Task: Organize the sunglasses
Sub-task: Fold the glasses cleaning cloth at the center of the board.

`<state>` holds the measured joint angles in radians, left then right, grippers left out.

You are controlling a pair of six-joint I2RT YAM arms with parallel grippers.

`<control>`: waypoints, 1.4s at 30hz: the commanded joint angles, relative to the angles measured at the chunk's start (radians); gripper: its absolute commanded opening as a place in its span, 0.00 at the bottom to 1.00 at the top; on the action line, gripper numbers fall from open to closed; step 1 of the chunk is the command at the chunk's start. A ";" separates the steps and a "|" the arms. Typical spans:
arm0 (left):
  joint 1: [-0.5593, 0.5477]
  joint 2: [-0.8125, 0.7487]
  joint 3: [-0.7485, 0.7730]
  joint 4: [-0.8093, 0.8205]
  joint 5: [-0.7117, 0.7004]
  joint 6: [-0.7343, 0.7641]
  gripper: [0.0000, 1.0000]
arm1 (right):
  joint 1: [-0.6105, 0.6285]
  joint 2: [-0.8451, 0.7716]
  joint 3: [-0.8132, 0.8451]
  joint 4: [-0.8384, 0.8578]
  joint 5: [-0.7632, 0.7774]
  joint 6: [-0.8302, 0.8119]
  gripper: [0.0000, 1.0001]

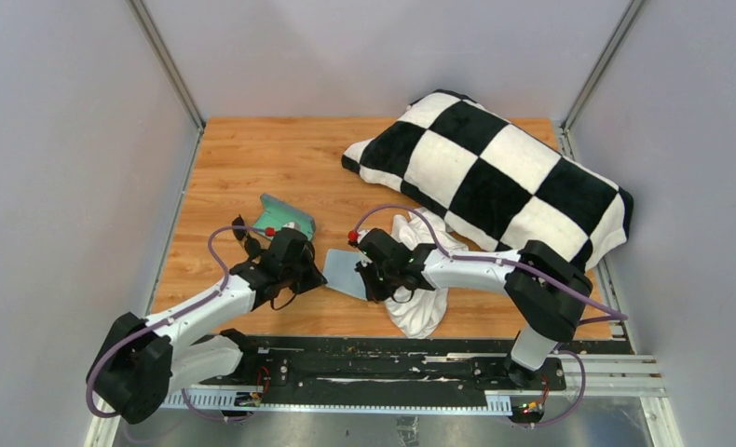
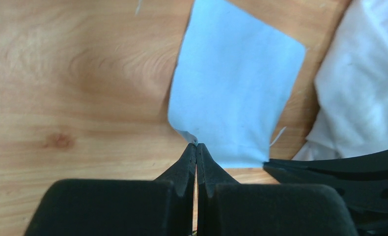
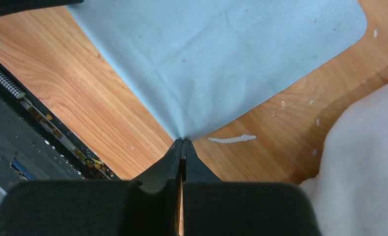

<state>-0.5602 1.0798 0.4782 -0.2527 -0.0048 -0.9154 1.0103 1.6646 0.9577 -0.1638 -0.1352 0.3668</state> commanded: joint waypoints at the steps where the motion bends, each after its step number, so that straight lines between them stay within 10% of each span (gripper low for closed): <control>1: -0.012 -0.046 -0.056 -0.049 -0.014 -0.045 0.00 | 0.027 -0.008 -0.034 -0.021 -0.016 0.034 0.00; 8: -0.035 -0.141 -0.125 -0.108 -0.001 -0.104 0.03 | 0.040 0.006 -0.037 -0.026 -0.016 0.040 0.00; 14: -0.035 -0.220 -0.084 -0.242 -0.044 -0.095 0.54 | 0.039 -0.024 -0.020 -0.066 0.008 0.031 0.28; 31: -0.027 0.212 0.248 -0.005 -0.156 0.446 0.61 | -0.157 0.049 0.159 -0.034 0.088 0.022 0.36; 42: 0.095 0.333 0.232 0.051 0.079 0.426 0.51 | -0.174 0.156 0.203 -0.034 0.092 0.034 0.36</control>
<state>-0.4679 1.4220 0.7303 -0.2432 0.0071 -0.5194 0.8501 1.8019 1.1496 -0.1883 -0.0521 0.3958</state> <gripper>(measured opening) 0.514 0.360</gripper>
